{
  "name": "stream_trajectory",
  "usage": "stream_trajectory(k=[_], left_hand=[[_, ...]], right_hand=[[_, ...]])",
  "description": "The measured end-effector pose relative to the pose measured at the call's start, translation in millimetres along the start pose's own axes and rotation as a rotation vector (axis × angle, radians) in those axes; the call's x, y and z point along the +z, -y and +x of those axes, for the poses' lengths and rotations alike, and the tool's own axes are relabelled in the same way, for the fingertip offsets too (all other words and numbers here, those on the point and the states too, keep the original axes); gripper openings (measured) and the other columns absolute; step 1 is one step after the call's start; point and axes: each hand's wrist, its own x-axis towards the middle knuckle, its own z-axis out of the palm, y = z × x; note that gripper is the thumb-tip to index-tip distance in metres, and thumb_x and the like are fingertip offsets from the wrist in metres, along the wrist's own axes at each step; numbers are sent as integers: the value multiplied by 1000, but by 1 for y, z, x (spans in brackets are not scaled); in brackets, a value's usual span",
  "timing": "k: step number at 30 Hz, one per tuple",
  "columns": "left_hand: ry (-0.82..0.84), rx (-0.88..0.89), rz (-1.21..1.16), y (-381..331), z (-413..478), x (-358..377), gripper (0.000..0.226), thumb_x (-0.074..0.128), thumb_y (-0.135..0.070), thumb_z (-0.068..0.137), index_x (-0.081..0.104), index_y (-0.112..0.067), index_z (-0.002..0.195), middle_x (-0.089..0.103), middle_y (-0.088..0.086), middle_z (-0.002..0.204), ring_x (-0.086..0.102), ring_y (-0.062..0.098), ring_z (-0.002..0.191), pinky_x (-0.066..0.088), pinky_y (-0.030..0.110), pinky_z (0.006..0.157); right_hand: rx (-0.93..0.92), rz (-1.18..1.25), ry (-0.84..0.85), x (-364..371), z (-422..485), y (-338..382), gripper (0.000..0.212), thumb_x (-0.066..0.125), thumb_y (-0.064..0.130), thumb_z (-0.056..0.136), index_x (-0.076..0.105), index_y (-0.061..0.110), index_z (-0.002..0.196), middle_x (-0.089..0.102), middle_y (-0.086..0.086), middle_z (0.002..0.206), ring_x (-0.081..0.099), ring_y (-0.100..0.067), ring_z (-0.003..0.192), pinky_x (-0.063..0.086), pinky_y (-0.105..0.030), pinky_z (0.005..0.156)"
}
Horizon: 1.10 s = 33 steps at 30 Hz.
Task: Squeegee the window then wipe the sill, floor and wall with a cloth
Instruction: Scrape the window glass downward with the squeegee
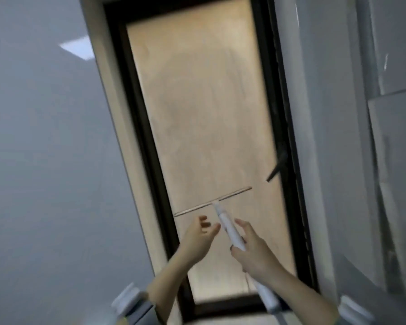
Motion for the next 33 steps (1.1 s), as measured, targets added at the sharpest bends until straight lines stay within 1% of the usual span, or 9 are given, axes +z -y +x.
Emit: stream_trajectory(k=[3, 6, 9, 13, 17, 21, 24, 28, 33], left_hand=[[-289, 201, 285, -34, 34, -80, 58, 60, -34, 91, 36, -7, 137, 44, 9, 137, 48, 22, 121, 41, 33, 98], [-568, 309, 496, -66, 64, -151, 60, 60, -29, 91, 32, -5, 139, 35, 14, 141, 40, 30, 128, 37, 39, 101], [-815, 333, 579, -85, 92, -197, 62, 60, -23, 90, 29, 0, 139, 28, 20, 144, 30, 37, 130, 36, 48, 102], [-1006, 289, 583, -86, 122, -222, 70, 60, -24, 89, 21, -2, 142, 17, 19, 151, 20, 37, 135, 30, 53, 105], [-1072, 264, 557, -81, 157, -240, 75, 64, -24, 85, 22, 0, 143, 16, 20, 152, 17, 36, 137, 21, 62, 105], [-1142, 337, 528, -65, 186, -238, 77, 70, -9, 76, 29, 1, 140, 25, 25, 147, 24, 42, 132, 23, 70, 99], [-1195, 371, 532, -57, 195, -240, 76, 69, -9, 76, 29, 1, 140, 27, 24, 147, 26, 43, 131, 22, 69, 100], [-1201, 380, 543, -57, 196, -239, 75, 66, -13, 80, 27, -1, 142, 26, 23, 148, 25, 42, 133, 20, 66, 104], [-1219, 393, 548, -54, 197, -239, 73, 63, -14, 83, 24, -3, 144, 23, 21, 150, 23, 39, 135, 18, 65, 107]], right_hand=[[-148, -73, -107, -33, 53, 58, 51, 53, 19, 86, 33, 30, 132, 60, -5, 91, 58, -26, 64, 46, -33, 58], [-254, -89, -228, -66, 105, 126, 50, 53, 18, 84, 36, 28, 130, 61, -8, 94, 58, -27, 67, 49, -36, 63], [-351, -101, -347, -90, 147, 186, 47, 51, 19, 84, 39, 26, 129, 61, -9, 96, 61, -31, 72, 52, -39, 69], [-425, -150, -451, -105, 186, 233, 44, 44, 21, 89, 38, 23, 132, 59, -7, 94, 58, -29, 69, 47, -33, 62], [-473, -241, -483, -112, 220, 263, 43, 39, 20, 92, 34, 21, 135, 60, -13, 103, 61, -34, 80, 49, -37, 67], [-520, -250, -500, -109, 251, 277, 42, 35, 21, 94, 32, 23, 136, 60, -14, 100, 63, -36, 79, 56, -46, 67], [-549, -193, -472, -98, 268, 278, 43, 32, 21, 97, 27, 29, 138, 57, -10, 93, 66, -32, 70, 58, -44, 58], [-511, -211, -474, -83, 283, 276, 42, 29, 21, 97, 26, 28, 138, 53, -7, 83, 62, -34, 70, 54, -41, 56], [-471, -266, -538, -70, 297, 267, 42, 27, 21, 96, 23, 30, 137, 46, -3, 76, 50, -26, 66, 46, -40, 61]])
